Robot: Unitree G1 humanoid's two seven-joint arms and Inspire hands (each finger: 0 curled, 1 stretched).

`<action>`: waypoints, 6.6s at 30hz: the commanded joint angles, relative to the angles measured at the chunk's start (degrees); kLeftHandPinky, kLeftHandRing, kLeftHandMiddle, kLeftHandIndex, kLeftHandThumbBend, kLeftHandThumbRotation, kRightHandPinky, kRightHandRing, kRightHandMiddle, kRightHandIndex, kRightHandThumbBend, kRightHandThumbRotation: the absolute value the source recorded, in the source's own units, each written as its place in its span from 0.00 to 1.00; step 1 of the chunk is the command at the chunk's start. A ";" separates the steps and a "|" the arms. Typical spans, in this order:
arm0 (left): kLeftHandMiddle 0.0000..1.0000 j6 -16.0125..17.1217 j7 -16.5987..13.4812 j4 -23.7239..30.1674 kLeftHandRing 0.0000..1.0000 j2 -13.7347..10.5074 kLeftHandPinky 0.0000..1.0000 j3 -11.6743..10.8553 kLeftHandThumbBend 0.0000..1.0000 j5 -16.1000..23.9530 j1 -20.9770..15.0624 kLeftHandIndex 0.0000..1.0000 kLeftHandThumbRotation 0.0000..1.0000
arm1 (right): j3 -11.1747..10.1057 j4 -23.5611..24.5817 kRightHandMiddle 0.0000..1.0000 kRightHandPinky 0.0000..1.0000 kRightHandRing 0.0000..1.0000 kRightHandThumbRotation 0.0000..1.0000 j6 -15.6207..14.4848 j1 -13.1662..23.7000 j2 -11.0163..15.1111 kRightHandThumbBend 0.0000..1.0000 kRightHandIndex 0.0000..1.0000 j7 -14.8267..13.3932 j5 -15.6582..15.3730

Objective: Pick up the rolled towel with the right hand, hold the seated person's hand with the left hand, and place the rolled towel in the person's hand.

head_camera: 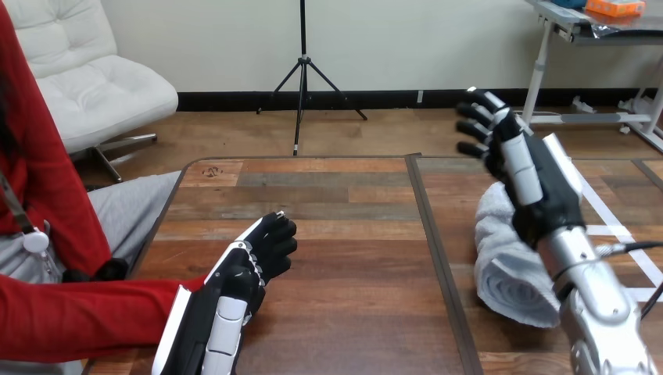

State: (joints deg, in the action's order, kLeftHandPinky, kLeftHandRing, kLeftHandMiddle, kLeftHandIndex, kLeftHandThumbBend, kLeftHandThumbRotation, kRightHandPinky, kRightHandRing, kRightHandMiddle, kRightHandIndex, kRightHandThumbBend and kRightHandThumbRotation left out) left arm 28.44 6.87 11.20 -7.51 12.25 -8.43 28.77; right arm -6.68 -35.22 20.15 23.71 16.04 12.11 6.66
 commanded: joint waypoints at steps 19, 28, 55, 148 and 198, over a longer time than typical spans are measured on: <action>0.85 1.30 -0.49 0.95 0.85 2.76 0.84 -0.58 0.74 -0.13 -3.32 0.85 1.00 | 0.61 -24.19 0.90 0.82 0.88 0.80 7.44 19.76 9.54 0.99 0.91 -10.69 -12.42; 0.85 1.13 -0.37 0.83 0.85 2.58 0.84 -0.71 0.74 -0.18 -3.51 0.85 1.00 | 1.35 -29.86 0.94 0.79 0.89 0.71 5.76 22.74 10.68 1.00 0.94 -11.53 -14.46; 0.84 1.24 -0.79 0.59 0.84 2.65 0.81 -0.90 0.72 -0.24 -3.06 0.84 1.00 | 5.22 -36.69 1.00 0.87 1.00 0.47 -5.54 25.73 11.36 1.00 1.00 -13.33 -19.74; 0.84 -0.08 -0.84 3.55 0.87 2.08 0.78 -1.30 0.71 0.00 -3.56 0.77 1.00 | 26.04 -41.87 0.93 0.72 0.89 0.76 -35.07 22.78 3.48 1.00 0.97 -8.31 -36.82; 0.84 1.27 -0.68 3.00 0.87 2.30 0.77 -2.01 0.69 0.02 -3.63 0.74 1.00 | 19.58 -40.66 0.41 0.26 0.33 0.00 -33.88 22.70 1.92 0.79 0.50 -15.15 -29.60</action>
State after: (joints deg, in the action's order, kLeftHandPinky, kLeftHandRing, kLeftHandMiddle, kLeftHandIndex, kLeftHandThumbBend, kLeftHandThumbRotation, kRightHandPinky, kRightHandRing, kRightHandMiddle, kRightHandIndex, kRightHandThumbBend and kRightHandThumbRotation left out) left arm 27.98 6.07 11.65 -7.31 10.79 -8.41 27.94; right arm 12.69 -74.27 -13.43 48.51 19.87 -4.26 -23.11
